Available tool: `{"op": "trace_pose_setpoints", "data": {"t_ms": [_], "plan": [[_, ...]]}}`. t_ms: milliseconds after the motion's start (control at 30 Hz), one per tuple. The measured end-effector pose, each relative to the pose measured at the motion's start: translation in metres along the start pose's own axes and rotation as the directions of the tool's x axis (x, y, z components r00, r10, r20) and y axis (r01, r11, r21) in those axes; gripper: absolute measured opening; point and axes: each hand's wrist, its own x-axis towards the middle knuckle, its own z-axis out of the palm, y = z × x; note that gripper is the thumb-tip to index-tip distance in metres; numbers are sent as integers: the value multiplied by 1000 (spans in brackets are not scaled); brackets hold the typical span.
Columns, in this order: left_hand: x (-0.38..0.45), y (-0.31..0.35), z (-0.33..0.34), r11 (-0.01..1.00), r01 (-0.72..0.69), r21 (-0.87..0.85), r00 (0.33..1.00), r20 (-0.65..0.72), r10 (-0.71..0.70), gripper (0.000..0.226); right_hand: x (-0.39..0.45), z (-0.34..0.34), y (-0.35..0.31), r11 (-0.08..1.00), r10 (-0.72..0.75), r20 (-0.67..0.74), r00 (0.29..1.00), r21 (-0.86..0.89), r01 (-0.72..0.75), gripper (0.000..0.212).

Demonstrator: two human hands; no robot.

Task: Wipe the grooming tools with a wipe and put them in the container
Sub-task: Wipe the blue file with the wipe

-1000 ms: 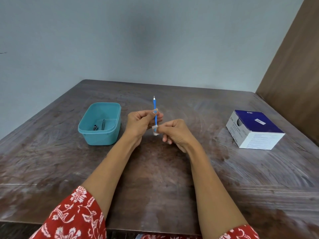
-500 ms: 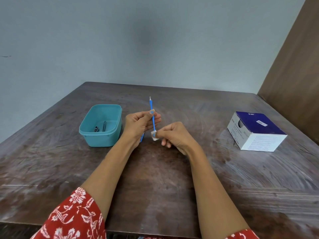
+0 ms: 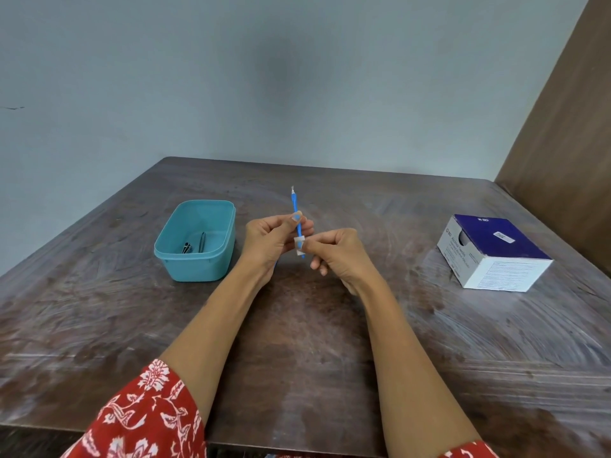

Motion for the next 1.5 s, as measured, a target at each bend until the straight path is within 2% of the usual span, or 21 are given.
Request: {"op": "trace_pose_setpoints", "data": {"t_ms": [233, 433, 600, 767, 933, 1100, 1267, 1433, 1500], "plan": [[-1, 0, 0, 1000, 9, 8, 1000, -13, -9, 18, -2, -1, -1, 997, 45, 32, 998, -70, -43, 10], [-1, 1, 0, 1000, 2, 19, 1000, -7, -2, 18, -1, 1, -3, 999, -21, -41, 999, -41, 19, 11], [1, 2, 0, 1000, 7, -14, 1000, -21, -7, 13, -3, 1, -3, 995, 33, -14, 999, -95, -34, 10], [0, 3, 1, 1000, 1, -8, 1000, -14, -1, 14, -4, 2, -7, 999, -28, -58, 998, -43, 25, 10], [0, 5, 1, 999, 9, -32, 1000, -28, -10, 12, -6, 2, -5, 992, 43, -7, 999, -115, -44, 10], [-1, 4, 0, 1000, 1, -6, 1000, -7, -2, 14, -4, 2, -5, 998, -12, -43, 999, -67, 9, 10], [-1, 6, 1, 1000, 6, -22, 1000, -20, -7, 13, -4, 0, -4, 995, 51, 12, 999, -88, -49, 9], [-1, 5, 0, 1000, 6, 18, 1000, -20, -6, 17, -3, 1, -5, 998, -13, -29, 999, -69, 11, 7], [-1, 5, 0, 1000, 6, 12, 1000, -25, -5, 17, -3, 2, -5, 997, 6, -21, 1000, -80, -7, 7]]}}
